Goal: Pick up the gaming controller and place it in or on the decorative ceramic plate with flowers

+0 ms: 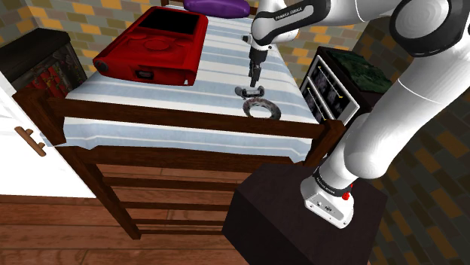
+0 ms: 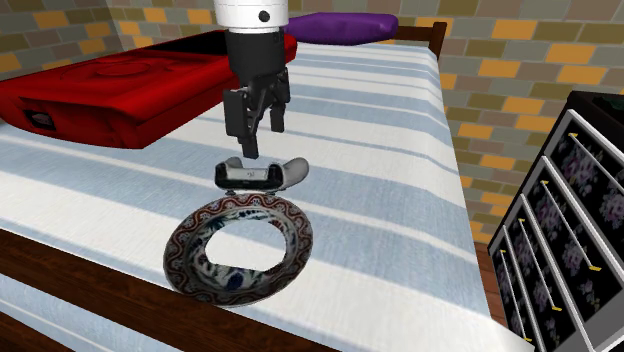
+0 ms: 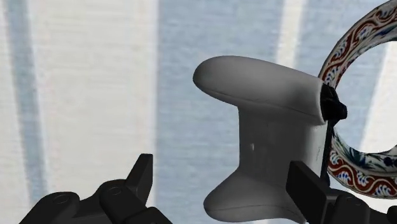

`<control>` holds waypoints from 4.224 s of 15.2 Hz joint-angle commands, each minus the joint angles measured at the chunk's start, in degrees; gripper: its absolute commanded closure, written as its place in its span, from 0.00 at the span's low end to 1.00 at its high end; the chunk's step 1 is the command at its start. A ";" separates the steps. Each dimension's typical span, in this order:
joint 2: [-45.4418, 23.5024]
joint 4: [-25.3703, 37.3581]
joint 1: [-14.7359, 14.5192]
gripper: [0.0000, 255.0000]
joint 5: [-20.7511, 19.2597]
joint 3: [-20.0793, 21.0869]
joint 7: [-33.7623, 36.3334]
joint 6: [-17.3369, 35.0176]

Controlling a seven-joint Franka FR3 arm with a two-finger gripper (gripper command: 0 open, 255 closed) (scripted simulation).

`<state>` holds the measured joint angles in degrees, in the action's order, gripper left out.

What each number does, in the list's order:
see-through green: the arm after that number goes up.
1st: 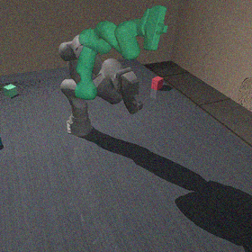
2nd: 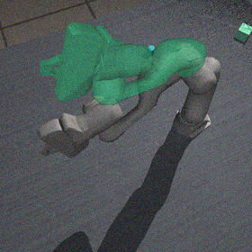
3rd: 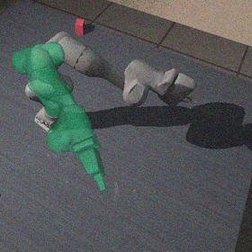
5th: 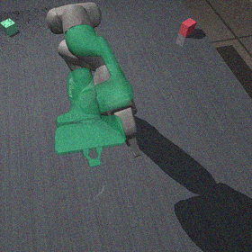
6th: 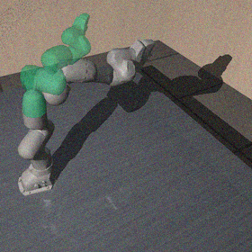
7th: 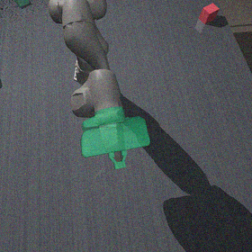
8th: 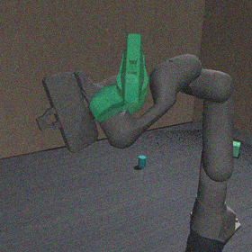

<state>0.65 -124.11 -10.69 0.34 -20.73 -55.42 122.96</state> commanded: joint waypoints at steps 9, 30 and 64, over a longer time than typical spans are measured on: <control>0.00 0.00 0.00 1.00 0.00 0.00 0.00 0.00; 15.63 -31.90 3.49 0.00 -10.35 8.00 23.90 42.54; 35.88 -31.64 3.84 1.00 -10.60 12.91 27.16 21.74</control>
<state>34.49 -154.38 -6.90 -10.14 -8.71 -29.19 145.44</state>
